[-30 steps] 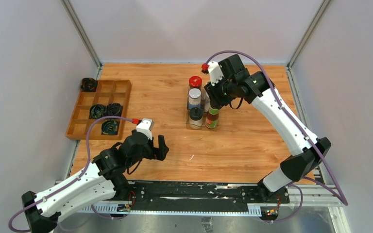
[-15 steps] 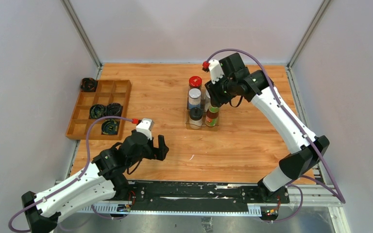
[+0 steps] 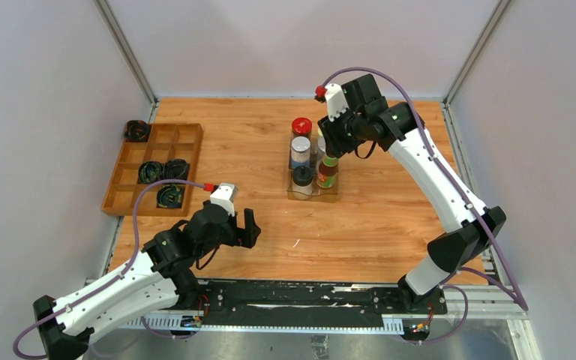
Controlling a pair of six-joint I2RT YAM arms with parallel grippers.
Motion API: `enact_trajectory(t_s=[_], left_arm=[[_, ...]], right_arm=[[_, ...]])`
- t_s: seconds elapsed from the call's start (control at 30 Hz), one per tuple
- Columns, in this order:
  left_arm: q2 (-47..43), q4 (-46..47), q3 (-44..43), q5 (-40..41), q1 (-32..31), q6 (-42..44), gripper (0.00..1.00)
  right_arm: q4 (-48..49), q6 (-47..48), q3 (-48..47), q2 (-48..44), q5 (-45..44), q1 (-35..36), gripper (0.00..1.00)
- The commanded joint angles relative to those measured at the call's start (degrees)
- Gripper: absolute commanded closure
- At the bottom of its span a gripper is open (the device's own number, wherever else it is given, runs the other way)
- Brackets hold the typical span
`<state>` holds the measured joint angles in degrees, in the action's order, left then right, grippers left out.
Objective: Organize the condiment bottles
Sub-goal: Place the bottle in the storage box.
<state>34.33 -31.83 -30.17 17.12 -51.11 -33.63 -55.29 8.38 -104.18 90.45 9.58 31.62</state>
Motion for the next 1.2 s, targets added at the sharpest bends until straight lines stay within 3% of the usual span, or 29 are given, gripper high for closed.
enact_trajectory(t_s=[0.0,1.17], left_arm=[[-0.23,0.48,0.44,0.10,0.14,0.31,0.00],[0.03,0.76,0.65,0.01,0.14,0.36,0.00]], right_arm=[[2.47,-0.21,-3.52,0.46,1.22,-1.02,0.72],[0.52,0.67,-6.05,2.49,-0.52,-3.23,0.72]])
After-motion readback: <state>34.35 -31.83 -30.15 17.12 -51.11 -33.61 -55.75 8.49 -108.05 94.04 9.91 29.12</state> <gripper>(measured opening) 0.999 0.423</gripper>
